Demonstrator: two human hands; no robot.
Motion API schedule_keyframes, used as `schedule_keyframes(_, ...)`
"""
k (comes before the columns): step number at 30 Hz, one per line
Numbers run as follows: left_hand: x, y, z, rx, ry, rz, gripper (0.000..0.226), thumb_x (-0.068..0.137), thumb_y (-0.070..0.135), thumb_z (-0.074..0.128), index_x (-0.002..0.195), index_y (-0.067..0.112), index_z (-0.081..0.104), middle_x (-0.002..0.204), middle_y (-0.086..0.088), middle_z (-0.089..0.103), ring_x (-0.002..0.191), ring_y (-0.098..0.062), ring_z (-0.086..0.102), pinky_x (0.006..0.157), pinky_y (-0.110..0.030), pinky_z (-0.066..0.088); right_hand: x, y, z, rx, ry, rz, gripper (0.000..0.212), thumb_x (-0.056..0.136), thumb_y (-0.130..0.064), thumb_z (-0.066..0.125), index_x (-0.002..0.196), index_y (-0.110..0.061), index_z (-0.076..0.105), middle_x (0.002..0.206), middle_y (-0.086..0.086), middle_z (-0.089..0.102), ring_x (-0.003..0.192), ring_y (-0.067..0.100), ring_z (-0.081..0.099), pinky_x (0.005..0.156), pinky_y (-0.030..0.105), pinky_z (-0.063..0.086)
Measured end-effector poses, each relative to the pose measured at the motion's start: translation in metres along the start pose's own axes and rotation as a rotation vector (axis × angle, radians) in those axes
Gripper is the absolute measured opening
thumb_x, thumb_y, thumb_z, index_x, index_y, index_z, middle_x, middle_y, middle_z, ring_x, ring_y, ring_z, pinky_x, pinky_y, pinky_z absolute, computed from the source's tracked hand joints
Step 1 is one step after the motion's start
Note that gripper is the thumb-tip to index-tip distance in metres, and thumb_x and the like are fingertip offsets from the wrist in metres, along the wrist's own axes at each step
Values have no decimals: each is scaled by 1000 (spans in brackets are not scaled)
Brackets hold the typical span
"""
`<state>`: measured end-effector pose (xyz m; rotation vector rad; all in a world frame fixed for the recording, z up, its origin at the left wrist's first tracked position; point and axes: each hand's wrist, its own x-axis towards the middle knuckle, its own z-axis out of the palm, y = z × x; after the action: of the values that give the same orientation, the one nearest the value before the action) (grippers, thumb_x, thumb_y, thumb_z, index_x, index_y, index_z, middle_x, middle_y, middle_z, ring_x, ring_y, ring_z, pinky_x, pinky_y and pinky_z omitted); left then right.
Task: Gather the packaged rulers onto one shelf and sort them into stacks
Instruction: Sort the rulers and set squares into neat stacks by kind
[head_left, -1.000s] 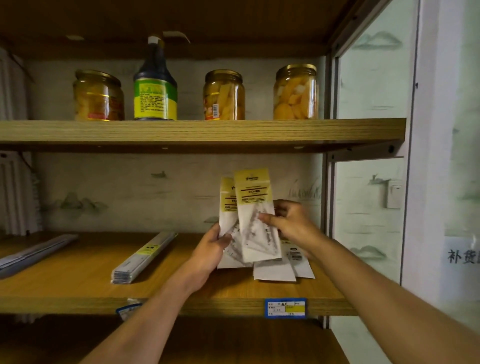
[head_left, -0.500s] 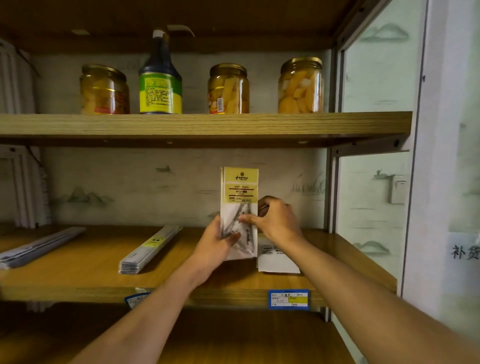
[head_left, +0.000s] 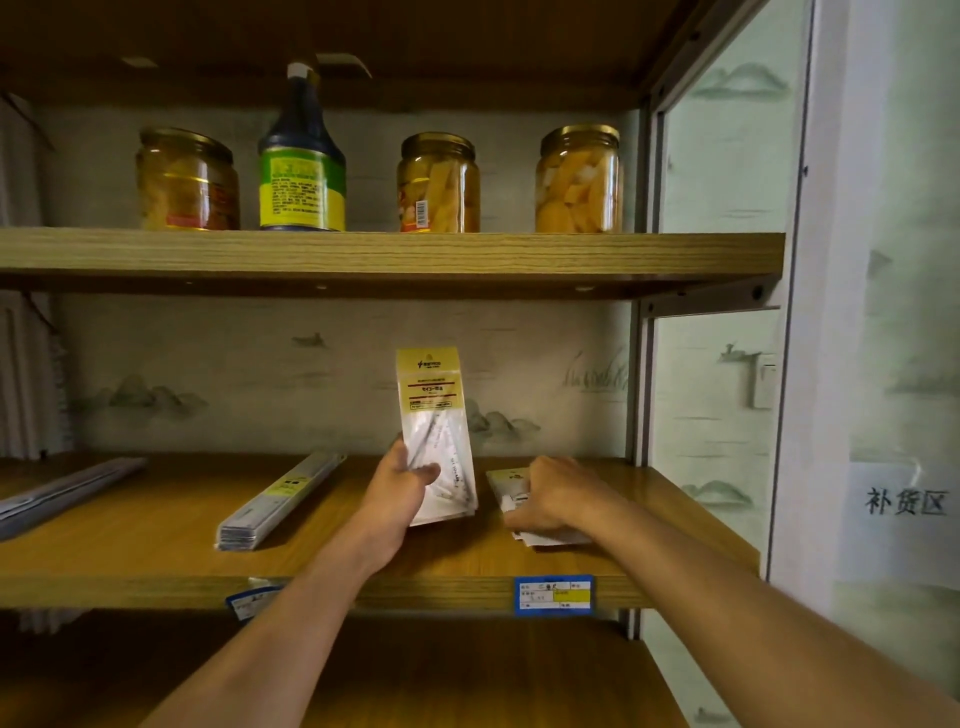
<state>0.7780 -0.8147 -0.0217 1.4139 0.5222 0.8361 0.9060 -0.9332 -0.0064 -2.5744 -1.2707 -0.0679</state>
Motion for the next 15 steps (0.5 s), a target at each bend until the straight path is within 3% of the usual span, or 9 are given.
schedule_keyframes(5, -2, 1, -1, -32, -28, -21, 46, 97, 1, 49, 139, 17, 43, 110, -5, 63, 93, -20, 64, 70, -35, 53, -1, 12, -9, 98, 51, -11, 37, 82, -48, 67, 104, -17, 67, 104, 0, 67, 89, 14, 61, 79, 31, 54)
schedule_keyframes(8, -3, 1, -1, -52, -30, -29, 39, 97, 0, 49, 130, 19, 47, 102, -3, 64, 91, -20, 65, 73, -36, 53, -5, 20, -11, 133, 95, -21, 37, 84, -48, 65, 101, -16, 72, 101, -1, 70, 85, 12, 63, 75, 28, 54)
schedule_keyframes(12, -3, 1, -3, -61, -41, -40, 41, 97, 0, 49, 133, 18, 46, 107, -7, 65, 94, -24, 66, 78, -40, 55, -9, 26, -16, 99, 76, -43, 25, 85, -37, 68, 96, -16, 75, 100, -2, 71, 85, 10, 64, 81, 31, 56)
schedule_keyframes(15, -3, 1, -3, -52, -39, -40, 39, 96, 1, 50, 132, 17, 47, 109, -8, 65, 95, -23, 66, 77, -39, 55, -12, 30, -24, 57, 191, -39, 16, 87, -33, 67, 94, -20, 73, 89, -3, 70, 78, 11, 64, 77, 35, 58)
